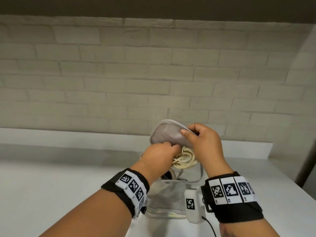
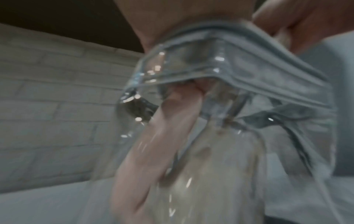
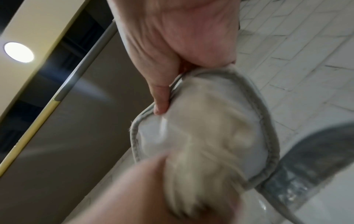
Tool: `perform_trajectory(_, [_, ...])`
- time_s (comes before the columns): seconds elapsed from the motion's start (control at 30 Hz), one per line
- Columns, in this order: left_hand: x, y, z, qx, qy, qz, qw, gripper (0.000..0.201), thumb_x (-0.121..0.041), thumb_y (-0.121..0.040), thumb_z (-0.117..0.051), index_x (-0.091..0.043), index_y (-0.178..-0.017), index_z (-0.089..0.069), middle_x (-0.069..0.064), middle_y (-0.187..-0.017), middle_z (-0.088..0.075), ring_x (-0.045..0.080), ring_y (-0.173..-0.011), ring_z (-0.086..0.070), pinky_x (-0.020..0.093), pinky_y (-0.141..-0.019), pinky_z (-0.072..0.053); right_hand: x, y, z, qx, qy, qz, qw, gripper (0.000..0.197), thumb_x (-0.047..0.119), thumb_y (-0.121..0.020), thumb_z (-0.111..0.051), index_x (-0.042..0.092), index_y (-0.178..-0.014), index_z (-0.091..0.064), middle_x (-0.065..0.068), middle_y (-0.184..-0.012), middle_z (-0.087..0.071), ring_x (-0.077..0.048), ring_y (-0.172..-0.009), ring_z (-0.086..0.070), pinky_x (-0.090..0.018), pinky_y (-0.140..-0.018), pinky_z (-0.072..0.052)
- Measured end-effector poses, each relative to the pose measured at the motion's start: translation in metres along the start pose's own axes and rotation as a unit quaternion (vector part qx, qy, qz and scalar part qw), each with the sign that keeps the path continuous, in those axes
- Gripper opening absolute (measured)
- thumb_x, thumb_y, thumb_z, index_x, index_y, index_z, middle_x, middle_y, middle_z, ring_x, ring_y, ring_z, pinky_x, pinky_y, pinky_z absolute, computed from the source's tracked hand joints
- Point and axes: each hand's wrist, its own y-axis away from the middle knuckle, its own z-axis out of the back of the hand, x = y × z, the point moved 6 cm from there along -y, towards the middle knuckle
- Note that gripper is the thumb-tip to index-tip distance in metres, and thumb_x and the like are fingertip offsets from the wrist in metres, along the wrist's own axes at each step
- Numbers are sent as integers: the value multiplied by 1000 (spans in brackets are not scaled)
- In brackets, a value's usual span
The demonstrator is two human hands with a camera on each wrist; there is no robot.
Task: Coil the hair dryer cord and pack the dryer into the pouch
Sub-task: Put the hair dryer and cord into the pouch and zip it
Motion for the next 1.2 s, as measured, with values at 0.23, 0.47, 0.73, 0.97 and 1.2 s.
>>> perform_trajectory(0.23, [-16,-24,-48,225,-37,44,973,54,-35,-88,-59,-12,-135,-45,9,-137,-52,30,-124,-50,44,-105,-39,16,16,-13,31,22,99,994,1,28,-80,-69,27,-81,-69,11,-83,-60,-2,-78,-55,-18,-67,-41])
perform_trajectory(0.47, [-9,8,-5,260,132,56,955,64,-62,-84,-47,-26,-136,-43,1,-138,-52,24,-120,-52,30,-97,-40,-26,38,-21,113,30,69,991,7,31,-84,-66,32,-78,-63,12,-89,-63,-4,-89,-57,-21,-77,-46])
perform_trajectory(0.73, [9,77,56,347,322,47,879,34,-50,-86,-60,-20,-97,-71,-7,-88,-72,6,-80,-63,23,-76,-50,-60,69,-37,237,116,112,958,58,79,-60,-53,26,-78,-68,9,-102,-73,16,-109,-41,-13,-99,-21])
perform_trajectory(0.97, [21,-32,45,95,183,135,969,30,-36,-94,-50,-18,-114,-65,6,-116,-69,25,-105,-62,32,-88,-49,-85,10,-18,69,-65,-64,993,21,27,-88,-59,16,-72,-67,3,-70,-68,-8,-66,-59,-29,-65,-45])
perform_trajectory(1.2, [11,-50,-30,300,48,126,944,47,-35,-97,-37,-4,-126,-56,15,-131,-57,32,-118,-55,35,-92,-40,-136,-19,-47,162,-99,-259,947,36,28,-94,-48,11,-123,-59,-9,-124,-61,-28,-115,-58,-36,-97,-46])
